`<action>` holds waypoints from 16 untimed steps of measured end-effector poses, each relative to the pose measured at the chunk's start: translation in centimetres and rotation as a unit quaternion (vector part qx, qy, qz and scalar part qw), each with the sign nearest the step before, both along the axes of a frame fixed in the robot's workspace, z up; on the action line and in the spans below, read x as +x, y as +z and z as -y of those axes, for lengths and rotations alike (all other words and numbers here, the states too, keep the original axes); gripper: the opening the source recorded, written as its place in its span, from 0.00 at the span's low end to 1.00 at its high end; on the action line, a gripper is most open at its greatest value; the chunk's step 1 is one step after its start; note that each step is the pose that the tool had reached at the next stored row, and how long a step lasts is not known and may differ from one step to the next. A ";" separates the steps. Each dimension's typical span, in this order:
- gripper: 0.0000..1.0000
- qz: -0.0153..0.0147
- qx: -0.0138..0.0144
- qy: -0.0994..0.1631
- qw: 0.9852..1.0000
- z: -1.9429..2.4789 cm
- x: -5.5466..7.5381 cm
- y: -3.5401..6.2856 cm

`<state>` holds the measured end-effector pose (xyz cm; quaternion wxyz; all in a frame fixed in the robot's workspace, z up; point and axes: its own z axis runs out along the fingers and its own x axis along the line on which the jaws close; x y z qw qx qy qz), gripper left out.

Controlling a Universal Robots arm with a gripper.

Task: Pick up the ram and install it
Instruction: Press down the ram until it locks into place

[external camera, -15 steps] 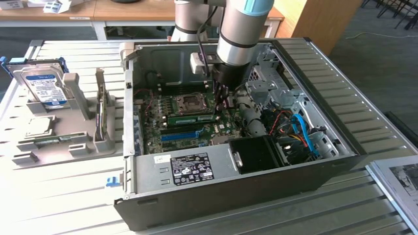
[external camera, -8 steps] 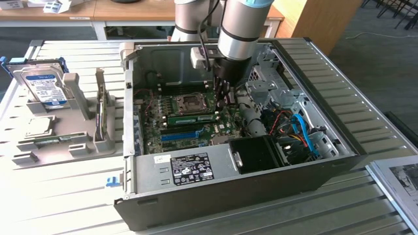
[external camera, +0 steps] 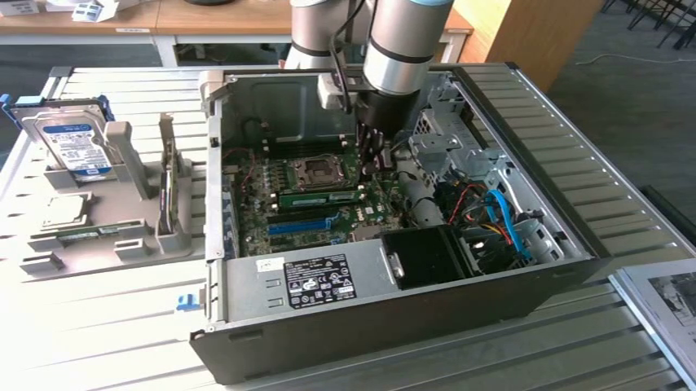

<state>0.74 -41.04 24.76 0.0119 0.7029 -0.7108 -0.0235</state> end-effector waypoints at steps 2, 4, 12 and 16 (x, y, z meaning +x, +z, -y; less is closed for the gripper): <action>0.10 0.000 0.000 0.000 1.000 0.00 -0.1 0.00; 0.10 0.000 0.000 0.000 1.000 0.01 -0.5 0.01; 0.10 0.002 0.001 0.000 1.000 0.00 -3.1 0.00; 0.10 0.003 0.001 0.000 1.000 0.00 -4.4 0.01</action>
